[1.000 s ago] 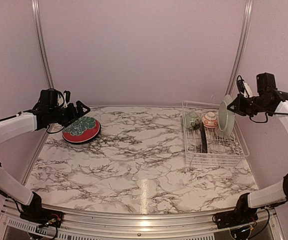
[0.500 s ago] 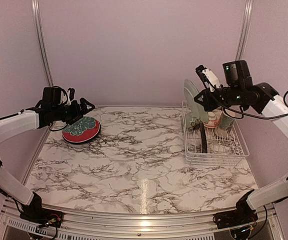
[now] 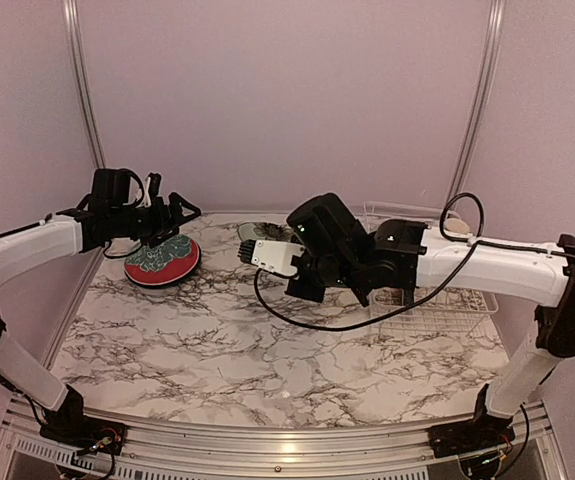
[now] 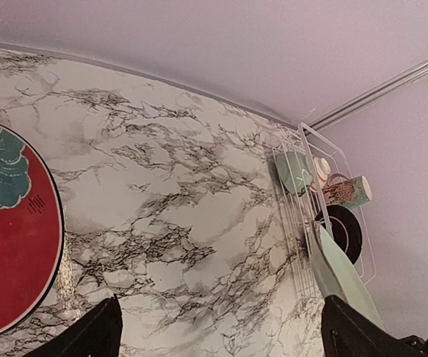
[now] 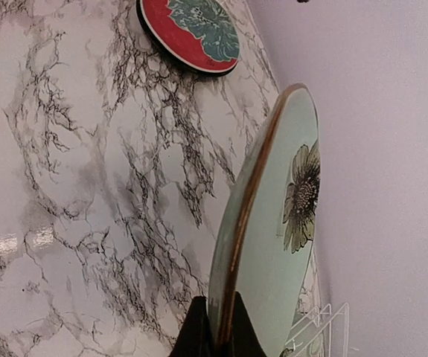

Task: Unload the mixed dishes from the dish rack
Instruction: Pass from the right arm to the left

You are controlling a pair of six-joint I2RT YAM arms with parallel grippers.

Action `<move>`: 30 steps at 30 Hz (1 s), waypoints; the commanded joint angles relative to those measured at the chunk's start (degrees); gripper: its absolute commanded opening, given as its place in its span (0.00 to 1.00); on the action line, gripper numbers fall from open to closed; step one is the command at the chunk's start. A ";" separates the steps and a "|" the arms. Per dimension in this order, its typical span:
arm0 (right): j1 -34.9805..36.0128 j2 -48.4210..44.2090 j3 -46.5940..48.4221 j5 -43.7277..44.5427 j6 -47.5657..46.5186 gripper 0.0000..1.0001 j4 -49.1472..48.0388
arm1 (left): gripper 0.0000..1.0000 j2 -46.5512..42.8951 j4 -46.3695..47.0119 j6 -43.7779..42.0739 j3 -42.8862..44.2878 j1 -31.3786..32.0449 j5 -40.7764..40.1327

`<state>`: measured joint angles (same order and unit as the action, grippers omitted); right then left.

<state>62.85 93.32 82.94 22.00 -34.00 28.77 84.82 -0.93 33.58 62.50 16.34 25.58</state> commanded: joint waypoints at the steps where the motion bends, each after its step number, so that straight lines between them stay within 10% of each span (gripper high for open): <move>1: 1.72 1.57 0.47 7.02 -7.79 0.00 -10.18 | 0.95 3.17 -5.66 -2.37 3.36 2.16 1.09; 15: 4.30 4.15 -2.96 9.26 -9.40 0.00 -13.38 | 0.89 16.92 -13.30 -5.97 14.58 13.40 5.04; 30: 4.38 2.87 -6.08 9.94 -9.03 0.00 -14.01 | 0.48 19.62 -12.13 -4.37 16.88 15.13 9.47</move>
<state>66.76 99.07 76.44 28.69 -42.28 20.12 103.57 -12.16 29.61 77.89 31.88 33.78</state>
